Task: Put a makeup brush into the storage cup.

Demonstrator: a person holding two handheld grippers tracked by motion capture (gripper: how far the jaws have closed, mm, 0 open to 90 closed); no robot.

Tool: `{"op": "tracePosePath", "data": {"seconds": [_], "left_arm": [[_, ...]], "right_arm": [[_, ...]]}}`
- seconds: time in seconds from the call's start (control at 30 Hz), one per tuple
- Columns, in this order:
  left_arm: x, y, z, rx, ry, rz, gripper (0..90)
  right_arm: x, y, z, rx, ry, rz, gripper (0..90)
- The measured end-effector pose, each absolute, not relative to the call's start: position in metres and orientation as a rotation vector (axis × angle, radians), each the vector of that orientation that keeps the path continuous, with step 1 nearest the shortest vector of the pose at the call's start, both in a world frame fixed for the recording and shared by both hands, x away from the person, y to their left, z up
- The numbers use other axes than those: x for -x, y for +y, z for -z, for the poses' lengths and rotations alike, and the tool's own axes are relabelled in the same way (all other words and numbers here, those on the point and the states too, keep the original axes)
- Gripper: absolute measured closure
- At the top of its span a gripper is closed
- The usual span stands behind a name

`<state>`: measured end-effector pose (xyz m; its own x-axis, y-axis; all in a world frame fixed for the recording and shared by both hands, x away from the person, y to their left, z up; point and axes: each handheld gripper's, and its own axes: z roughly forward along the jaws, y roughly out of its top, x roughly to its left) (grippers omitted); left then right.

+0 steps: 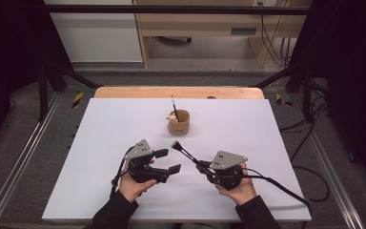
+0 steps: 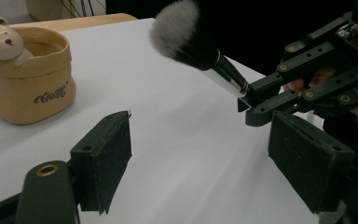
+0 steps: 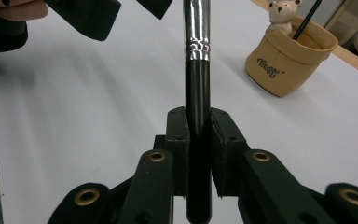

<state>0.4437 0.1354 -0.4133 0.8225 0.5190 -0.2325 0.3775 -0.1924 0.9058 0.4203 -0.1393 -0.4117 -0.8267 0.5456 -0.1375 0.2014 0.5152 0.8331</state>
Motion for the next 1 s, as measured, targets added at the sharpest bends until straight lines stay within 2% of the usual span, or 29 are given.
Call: {"op": "tracePosePath", "data": {"seconds": [0.6, 1.0], "left_arm": [[-0.451, 0.118, 0.408, -1.748, 0.671, -0.104, 25.2], [-0.454, 0.106, 0.407, -1.733, 0.657, -0.065, 35.3]], "right_arm": [[-0.418, -0.140, 0.409, -0.625, 2.356, -1.314, 79.2], [-0.418, -0.139, 0.409, -0.623, 2.356, -1.331, 79.2]]}}
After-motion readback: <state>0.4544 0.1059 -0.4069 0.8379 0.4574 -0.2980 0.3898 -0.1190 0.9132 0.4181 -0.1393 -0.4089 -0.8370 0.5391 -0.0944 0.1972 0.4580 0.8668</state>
